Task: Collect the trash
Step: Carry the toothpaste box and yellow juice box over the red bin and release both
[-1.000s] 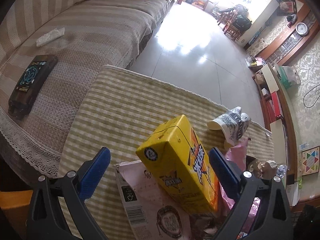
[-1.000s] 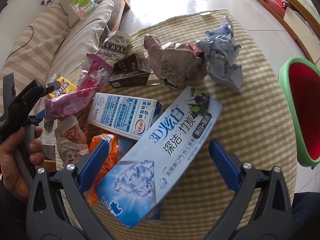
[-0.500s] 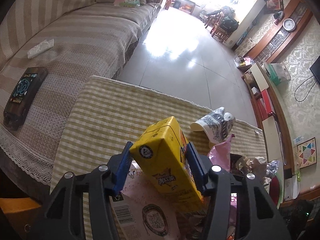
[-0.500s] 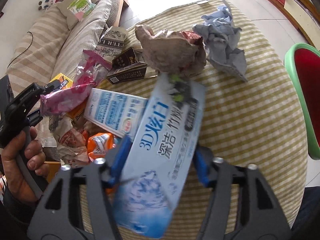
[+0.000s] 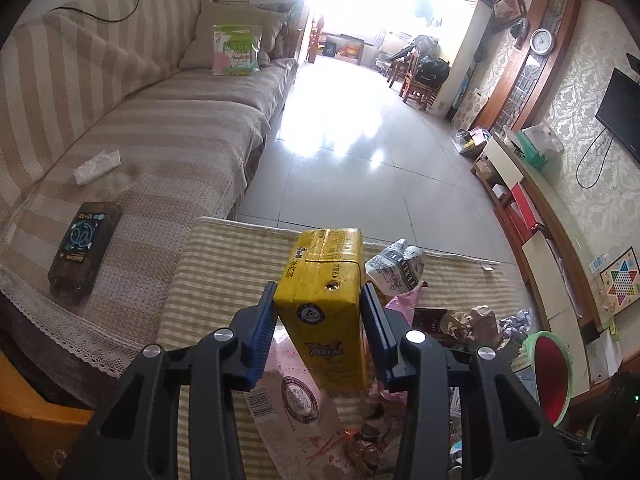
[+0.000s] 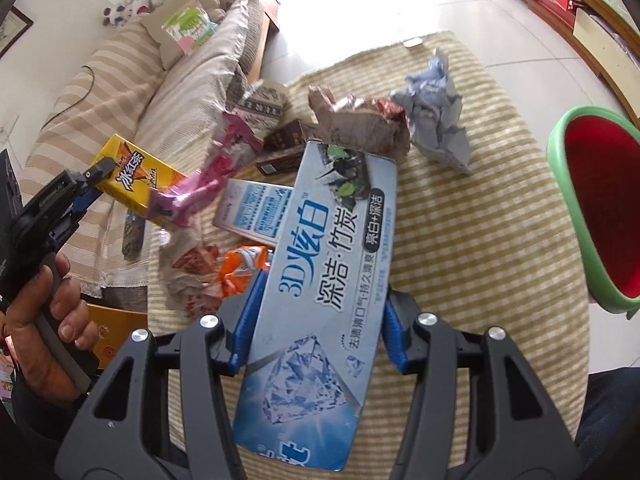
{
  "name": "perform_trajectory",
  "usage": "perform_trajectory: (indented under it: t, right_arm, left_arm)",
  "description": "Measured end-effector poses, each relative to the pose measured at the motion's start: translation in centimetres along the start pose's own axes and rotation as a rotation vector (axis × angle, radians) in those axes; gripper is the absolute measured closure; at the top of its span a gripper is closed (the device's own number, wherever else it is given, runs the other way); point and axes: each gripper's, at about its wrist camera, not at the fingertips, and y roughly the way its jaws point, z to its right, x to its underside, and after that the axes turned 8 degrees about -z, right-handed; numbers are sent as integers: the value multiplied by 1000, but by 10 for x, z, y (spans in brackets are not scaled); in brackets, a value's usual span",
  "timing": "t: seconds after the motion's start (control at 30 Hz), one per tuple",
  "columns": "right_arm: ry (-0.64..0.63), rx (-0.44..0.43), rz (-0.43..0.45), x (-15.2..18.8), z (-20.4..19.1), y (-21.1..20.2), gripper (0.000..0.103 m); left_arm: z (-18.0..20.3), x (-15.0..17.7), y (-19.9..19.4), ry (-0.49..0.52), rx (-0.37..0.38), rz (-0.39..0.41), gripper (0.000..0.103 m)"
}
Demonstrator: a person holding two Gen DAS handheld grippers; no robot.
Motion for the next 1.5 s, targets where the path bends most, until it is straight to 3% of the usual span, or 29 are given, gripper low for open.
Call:
perform_trajectory:
  t: [0.33,0.87,1.17,1.5]
  right_arm:
    - [-32,-39,64,19,-4,-48,52]
    - [-44,-68,162,42,5,-103,52]
    - [-20,-60,230,37,34,-138,52]
    - [70,-15,316,28,95,-180,52]
  left_arm:
    - [15,17,-64,43,-6,76,65]
    - [72,49,-126,131,69,111,65]
    - [133,56,-129,223,127,110,65]
    - [219,57,-113,342,220,79,65]
